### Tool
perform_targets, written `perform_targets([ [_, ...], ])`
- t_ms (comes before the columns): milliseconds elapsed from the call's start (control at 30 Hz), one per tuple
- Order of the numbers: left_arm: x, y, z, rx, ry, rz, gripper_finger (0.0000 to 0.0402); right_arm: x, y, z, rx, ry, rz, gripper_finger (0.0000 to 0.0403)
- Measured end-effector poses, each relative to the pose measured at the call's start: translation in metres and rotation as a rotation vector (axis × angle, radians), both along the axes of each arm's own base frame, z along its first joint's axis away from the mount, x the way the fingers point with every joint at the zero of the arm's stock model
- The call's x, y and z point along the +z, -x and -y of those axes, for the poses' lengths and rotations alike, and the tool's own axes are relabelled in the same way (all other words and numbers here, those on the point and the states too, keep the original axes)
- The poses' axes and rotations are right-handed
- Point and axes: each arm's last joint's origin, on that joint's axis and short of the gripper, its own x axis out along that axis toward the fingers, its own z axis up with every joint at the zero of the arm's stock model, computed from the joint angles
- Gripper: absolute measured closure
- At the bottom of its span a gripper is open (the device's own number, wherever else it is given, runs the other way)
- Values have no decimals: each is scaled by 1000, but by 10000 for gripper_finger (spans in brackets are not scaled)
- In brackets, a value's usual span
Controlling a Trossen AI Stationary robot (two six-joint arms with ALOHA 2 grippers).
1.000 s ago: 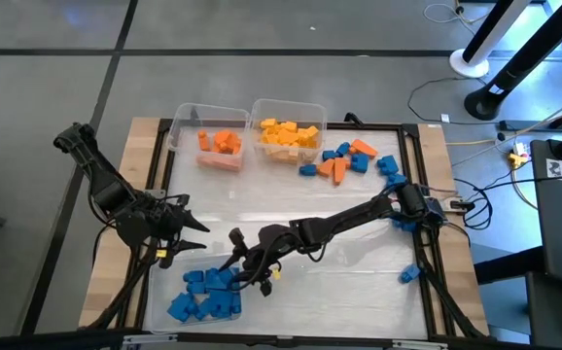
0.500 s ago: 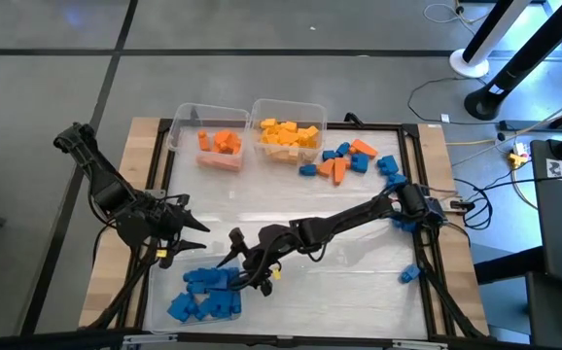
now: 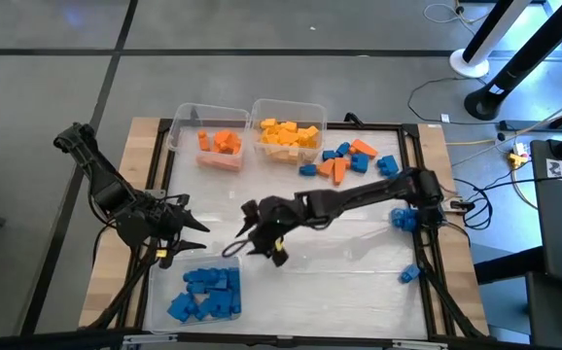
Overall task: Sort blocks
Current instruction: Put the orange game piece into the top left transparent bin
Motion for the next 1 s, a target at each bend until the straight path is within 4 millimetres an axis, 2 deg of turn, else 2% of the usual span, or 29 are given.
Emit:
perform_targets([
  [100,0,0,0,0,0,0,218,-7,9,15,-43,35,-148,154],
  [200,0,0,0,0,0,0,218,-18,20,29,-157,129,-314,161],
  [300,0,0,0,0,-1,-1,218,-30,36,44,-366,252,-517,169],
  [433,0,0,0,-16,-33,3,218,-36,60,66,-747,387,-720,180],
  [533,0,0,0,-33,-65,6,218,-36,74,82,-1020,410,-789,189],
  [633,0,0,0,-45,-89,9,218,-40,82,96,-1182,377,-820,194],
  [1000,-4,0,0,-52,-109,2,218,-84,110,147,-1431,273,-993,196],
])
